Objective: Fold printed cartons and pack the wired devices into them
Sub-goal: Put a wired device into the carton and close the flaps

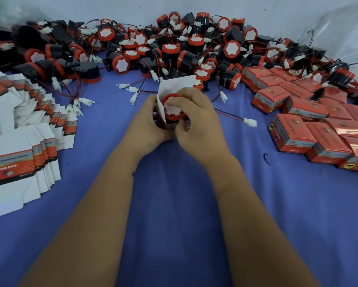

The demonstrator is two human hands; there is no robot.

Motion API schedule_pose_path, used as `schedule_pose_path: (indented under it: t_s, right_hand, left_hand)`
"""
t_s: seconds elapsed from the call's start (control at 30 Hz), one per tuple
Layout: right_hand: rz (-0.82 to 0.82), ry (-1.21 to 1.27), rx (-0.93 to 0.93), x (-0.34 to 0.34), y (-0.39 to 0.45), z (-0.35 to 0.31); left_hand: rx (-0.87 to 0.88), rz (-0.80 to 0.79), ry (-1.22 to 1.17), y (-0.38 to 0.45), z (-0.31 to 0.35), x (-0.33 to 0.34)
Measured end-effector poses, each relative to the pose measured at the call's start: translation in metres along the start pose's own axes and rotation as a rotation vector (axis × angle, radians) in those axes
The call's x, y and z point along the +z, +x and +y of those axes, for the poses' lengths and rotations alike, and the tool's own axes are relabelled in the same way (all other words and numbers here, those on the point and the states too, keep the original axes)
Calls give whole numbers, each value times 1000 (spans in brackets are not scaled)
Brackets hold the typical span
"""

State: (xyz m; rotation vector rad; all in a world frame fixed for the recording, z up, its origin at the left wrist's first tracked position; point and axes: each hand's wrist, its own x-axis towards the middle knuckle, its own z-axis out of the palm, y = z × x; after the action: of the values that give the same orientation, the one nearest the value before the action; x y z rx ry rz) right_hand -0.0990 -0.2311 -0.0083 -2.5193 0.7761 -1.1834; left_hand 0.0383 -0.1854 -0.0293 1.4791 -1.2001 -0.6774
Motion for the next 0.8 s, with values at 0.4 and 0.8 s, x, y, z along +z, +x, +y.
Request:
schedule_pose_path:
  t_s: [0.4, 0.8]
  right_hand:
    - [109, -66, 265, 1, -9, -2]
    - [543, 669, 684, -27, 7, 12]
  left_hand:
    - [-11, 184, 83, 4, -5, 0]
    - [-32, -104, 104, 2, -1, -9]
